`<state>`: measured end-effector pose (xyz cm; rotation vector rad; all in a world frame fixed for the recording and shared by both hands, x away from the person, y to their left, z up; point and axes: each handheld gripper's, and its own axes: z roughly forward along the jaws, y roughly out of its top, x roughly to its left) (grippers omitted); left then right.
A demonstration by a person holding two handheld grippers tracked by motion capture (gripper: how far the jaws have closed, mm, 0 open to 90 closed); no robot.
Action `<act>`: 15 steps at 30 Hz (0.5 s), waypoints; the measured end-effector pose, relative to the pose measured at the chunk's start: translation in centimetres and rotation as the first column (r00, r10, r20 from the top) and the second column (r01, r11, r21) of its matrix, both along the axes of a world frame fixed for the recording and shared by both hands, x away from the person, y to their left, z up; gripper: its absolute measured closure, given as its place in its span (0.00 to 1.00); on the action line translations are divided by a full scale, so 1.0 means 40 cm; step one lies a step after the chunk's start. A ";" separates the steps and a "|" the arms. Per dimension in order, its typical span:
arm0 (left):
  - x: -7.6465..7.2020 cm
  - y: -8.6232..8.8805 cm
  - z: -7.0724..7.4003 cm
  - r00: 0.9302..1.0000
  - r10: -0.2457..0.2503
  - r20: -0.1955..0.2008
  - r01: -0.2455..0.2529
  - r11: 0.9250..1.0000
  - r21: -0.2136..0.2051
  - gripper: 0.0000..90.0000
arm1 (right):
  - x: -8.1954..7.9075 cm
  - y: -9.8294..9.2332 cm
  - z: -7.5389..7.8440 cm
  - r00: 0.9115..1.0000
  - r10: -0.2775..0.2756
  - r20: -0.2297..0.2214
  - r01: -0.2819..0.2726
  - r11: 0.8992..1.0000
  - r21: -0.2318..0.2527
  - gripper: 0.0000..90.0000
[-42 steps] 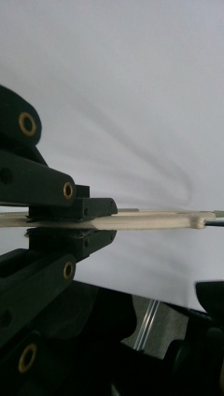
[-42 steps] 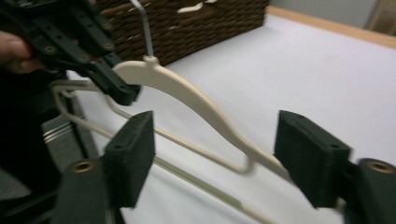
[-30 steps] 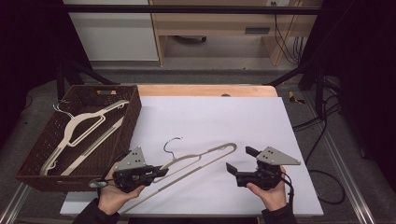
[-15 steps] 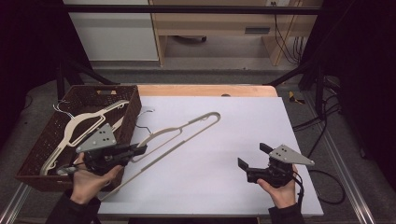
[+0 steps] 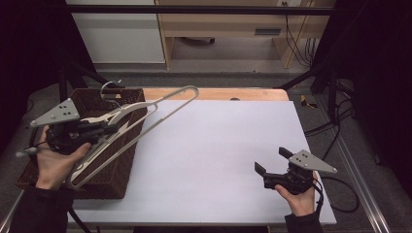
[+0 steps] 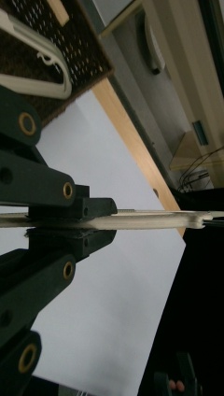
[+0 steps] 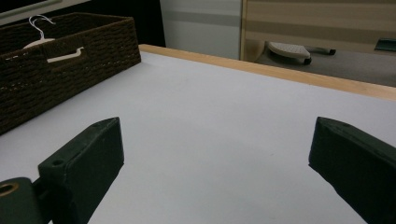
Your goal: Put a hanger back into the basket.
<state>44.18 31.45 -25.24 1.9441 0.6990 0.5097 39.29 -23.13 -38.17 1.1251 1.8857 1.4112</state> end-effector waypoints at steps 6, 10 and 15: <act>0.045 0.066 -0.001 0.999 0.049 0.005 -0.049 0.999 0.000 0.96 | -0.002 -0.006 0.005 1.000 0.017 0.004 -0.017 1.000 0.001 0.03; 0.074 0.110 -0.014 0.998 0.067 0.002 -0.067 0.998 0.002 0.96 | -0.001 -0.008 0.004 1.000 0.025 -0.001 -0.025 1.000 -0.006 0.03; 0.101 0.164 -0.041 0.995 0.099 -0.014 -0.100 0.995 -0.016 0.96 | -0.001 -0.008 0.004 0.999 0.031 -0.003 -0.031 0.999 -0.007 0.03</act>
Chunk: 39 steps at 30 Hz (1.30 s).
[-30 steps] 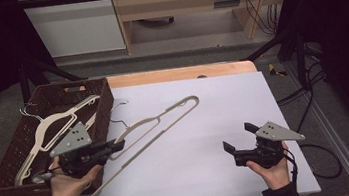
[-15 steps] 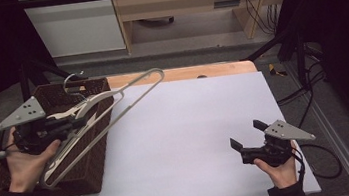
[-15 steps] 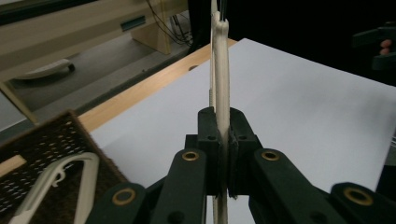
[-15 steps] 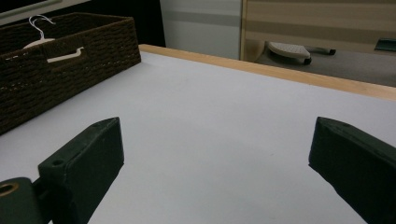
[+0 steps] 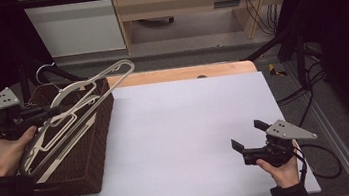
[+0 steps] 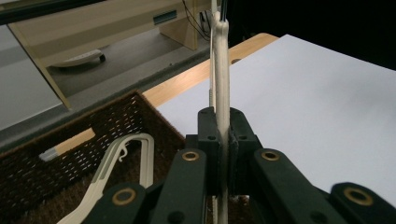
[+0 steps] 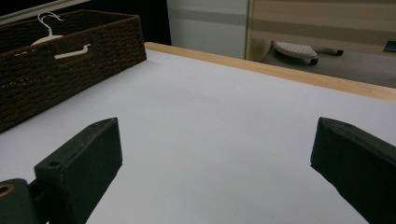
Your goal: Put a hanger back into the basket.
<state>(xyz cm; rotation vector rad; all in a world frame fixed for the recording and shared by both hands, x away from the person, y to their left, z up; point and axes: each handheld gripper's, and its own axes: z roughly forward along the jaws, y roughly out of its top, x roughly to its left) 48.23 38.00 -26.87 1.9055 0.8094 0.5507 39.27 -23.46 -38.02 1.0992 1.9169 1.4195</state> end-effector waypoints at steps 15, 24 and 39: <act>0.044 0.129 -0.085 0.994 0.101 -0.039 -0.101 0.995 -0.005 0.96 | 0.004 0.005 -0.007 1.000 0.022 -0.009 -0.023 1.000 -0.015 0.03; 0.043 0.173 -0.115 0.991 0.117 -0.066 -0.116 0.993 0.023 0.96 | 0.004 0.005 -0.007 1.000 0.023 -0.008 -0.023 1.000 -0.012 0.03; 0.035 0.188 -0.192 0.978 0.148 -0.148 -0.138 0.987 0.077 0.96 | 0.005 0.009 -0.009 1.000 0.026 -0.008 -0.026 0.999 -0.018 0.03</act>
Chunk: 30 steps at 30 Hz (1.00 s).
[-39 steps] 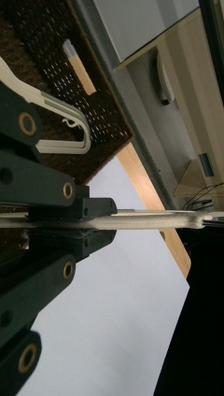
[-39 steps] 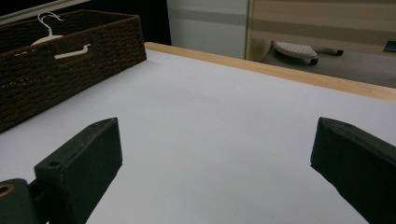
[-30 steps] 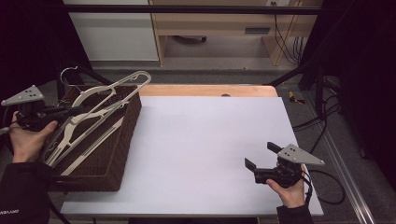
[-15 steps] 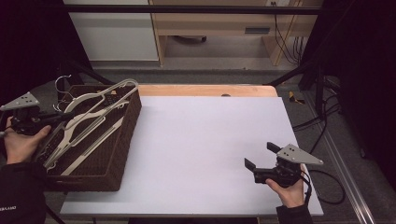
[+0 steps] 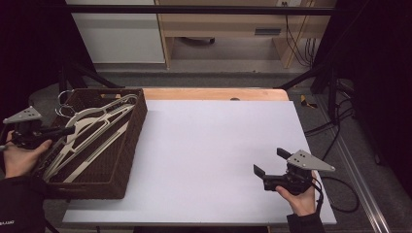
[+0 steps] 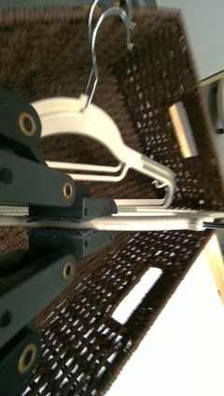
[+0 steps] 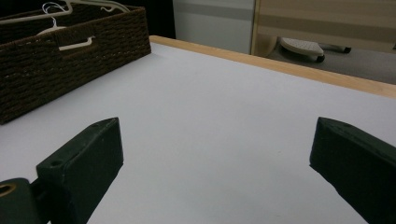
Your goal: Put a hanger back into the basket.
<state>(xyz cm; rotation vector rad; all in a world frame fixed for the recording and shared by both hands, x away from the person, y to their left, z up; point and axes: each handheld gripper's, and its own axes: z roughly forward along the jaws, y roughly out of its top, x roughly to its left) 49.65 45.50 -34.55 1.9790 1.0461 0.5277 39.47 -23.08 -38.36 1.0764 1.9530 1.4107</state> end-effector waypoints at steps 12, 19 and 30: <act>0.017 -0.007 -0.072 0.991 0.054 -0.126 -0.061 0.997 -0.054 0.93 | -0.003 -0.001 0.003 1.000 0.001 0.002 -0.001 1.000 0.001 0.03; 0.018 -0.005 -0.067 0.979 0.157 -0.132 -0.162 0.986 -0.028 0.89 | -0.004 -0.002 0.005 1.000 -0.005 0.003 0.005 1.000 0.010 0.03; -0.034 0.025 -0.027 0.965 0.253 -0.075 -0.257 0.966 -0.043 0.77 | -0.002 0.003 0.003 1.000 -0.005 -0.005 0.005 1.000 0.007 0.03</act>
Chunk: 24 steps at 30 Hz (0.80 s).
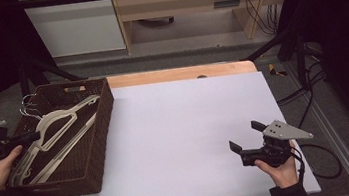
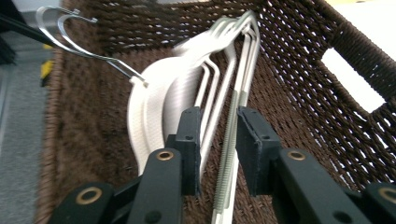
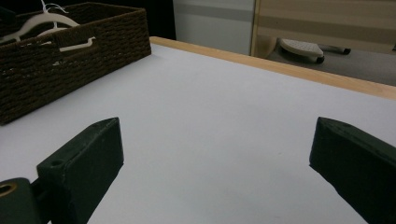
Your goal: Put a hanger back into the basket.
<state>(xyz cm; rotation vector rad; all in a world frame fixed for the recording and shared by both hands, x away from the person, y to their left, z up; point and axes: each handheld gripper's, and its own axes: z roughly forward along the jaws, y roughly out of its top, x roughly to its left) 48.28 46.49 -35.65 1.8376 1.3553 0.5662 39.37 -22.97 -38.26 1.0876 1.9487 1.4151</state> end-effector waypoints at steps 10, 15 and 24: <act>-0.095 -0.074 0.047 0.977 -0.050 0.208 0.063 0.996 -0.056 0.59 | -0.002 -0.007 0.002 1.000 -0.005 0.016 0.005 1.000 0.003 0.03; -0.152 -0.158 0.053 0.943 -0.104 0.315 0.140 0.986 -0.094 0.41 | -0.004 -0.012 0.002 1.000 -0.004 0.021 0.004 1.000 0.011 0.03; -0.195 -0.295 0.025 0.903 -0.198 0.382 0.251 0.964 -0.092 0.13 | -0.003 -0.020 -0.001 1.000 -0.004 0.015 0.004 1.000 0.014 0.03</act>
